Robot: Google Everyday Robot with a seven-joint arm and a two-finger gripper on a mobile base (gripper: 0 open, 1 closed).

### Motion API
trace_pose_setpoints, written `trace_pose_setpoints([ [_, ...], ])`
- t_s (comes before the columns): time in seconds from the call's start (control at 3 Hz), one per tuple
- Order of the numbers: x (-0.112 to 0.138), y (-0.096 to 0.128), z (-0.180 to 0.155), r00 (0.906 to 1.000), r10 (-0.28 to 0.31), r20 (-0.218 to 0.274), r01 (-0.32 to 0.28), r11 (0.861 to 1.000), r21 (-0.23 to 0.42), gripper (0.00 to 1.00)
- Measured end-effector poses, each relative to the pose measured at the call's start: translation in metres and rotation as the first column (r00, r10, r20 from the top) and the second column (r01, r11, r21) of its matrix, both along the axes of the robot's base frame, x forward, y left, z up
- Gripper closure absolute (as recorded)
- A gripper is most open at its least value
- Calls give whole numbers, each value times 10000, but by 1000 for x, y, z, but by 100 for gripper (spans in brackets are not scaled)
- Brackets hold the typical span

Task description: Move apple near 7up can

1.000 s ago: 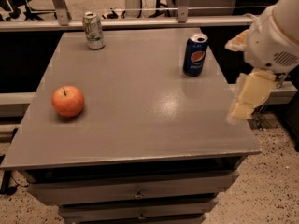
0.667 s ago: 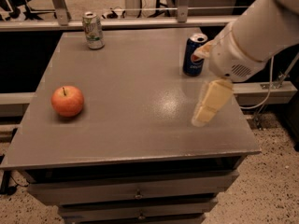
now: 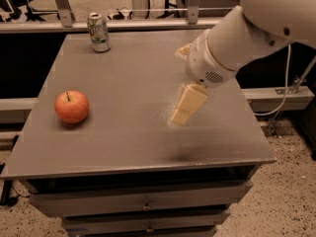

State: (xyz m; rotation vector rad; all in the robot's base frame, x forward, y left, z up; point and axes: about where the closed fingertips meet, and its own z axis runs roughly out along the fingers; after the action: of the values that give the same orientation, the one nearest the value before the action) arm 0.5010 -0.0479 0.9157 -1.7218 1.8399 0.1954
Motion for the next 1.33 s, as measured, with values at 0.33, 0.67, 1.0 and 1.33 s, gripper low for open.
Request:
trace_pose_setpoints([
  [0.33,8,26,2,10000,-58,77,51,9954,952,0],
  [0.67,25,107,-4,9997,132,-197,-66,9515,3074,0],
  [1.0,40,173,-19,9985,385,-397,-177,9026,4301,0],
  [1.33,47,208,-40,9961,409,-788,32,8701,4928,0],
])
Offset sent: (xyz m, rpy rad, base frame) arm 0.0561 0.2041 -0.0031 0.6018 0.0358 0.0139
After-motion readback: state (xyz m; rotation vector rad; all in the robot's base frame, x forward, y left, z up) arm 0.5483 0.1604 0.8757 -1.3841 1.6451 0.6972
